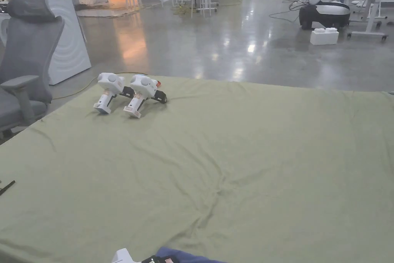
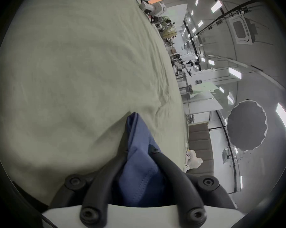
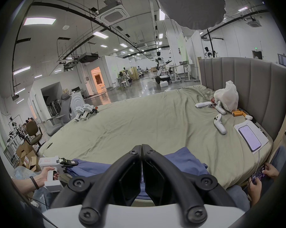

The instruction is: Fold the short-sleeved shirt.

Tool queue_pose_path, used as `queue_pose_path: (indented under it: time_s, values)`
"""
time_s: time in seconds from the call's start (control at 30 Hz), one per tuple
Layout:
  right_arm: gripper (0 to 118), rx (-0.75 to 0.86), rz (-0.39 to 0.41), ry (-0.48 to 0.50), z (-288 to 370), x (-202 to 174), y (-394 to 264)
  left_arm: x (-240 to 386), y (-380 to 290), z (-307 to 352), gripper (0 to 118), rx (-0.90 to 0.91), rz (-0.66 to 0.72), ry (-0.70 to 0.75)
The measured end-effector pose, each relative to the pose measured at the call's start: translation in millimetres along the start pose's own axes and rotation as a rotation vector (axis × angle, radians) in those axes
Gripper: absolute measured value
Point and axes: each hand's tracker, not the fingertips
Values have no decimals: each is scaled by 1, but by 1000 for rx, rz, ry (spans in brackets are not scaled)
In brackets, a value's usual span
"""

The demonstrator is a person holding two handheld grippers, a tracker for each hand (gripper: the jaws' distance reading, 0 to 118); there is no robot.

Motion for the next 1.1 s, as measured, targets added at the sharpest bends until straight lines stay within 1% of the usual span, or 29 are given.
queue_pose_path:
  time_s: [0.07,0.13,0.23,0.33,0.37,0.4,0.43,0.5,0.53,0.6,0.63,0.7,0.77,0.87,0.9,0.93,0.97,1.03,1.07,1.1]
  values:
    - [0,0,-12,1,1,2,0,12,3,11,7,36,-43,57]
    - [0,-4,-27,1,1,6,-1,28,12,28,7,51,-100,49]
    - [0,-6,-34,-1,0,10,-4,48,34,59,7,128,-185,113]
    - [0,-8,-52,8,-2,13,-6,94,40,81,7,133,-457,265]
    - [0,-7,-58,12,-3,14,-8,79,64,80,7,133,-520,280]
    - [0,-6,-64,14,-4,14,-9,94,59,81,7,126,-568,268]
    - [0,-5,-71,16,-5,15,-11,114,48,78,7,119,-628,224]
    - [0,-4,-82,20,-5,15,-12,141,22,61,7,102,-728,181]
    - [0,-3,-87,21,-4,15,-12,155,2,47,7,53,-769,185]
    - [0,1,-82,27,3,13,-12,169,-39,18,7,25,-860,203]
    - [0,6,-76,22,7,13,-13,173,-63,-2,8,-31,-896,191]
    - [0,8,-75,7,14,17,-15,170,-100,-36,8,-118,-953,175]
    - [0,5,-96,-11,20,23,-20,166,-134,-70,9,-219,-1011,216]
    - [0,7,-144,-50,27,34,-27,149,-163,-108,9,-299,-1084,288]
    - [0,12,-151,-66,29,37,-28,149,-171,-114,13,-305,-1097,294]
    - [0,17,-153,-74,31,39,-29,147,-174,-119,26,-306,-1095,305]
    - [0,17,-157,-81,33,39,-28,146,-173,-121,41,-315,-1088,282]
    - [0,17,-164,-84,35,44,-28,154,-169,-112,73,-335,-1011,180]
    - [0,16,-166,-83,36,46,-28,158,-161,-101,75,-358,-966,98]
    - [0,16,-168,-79,36,48,-29,161,-153,-90,75,-351,-925,25]
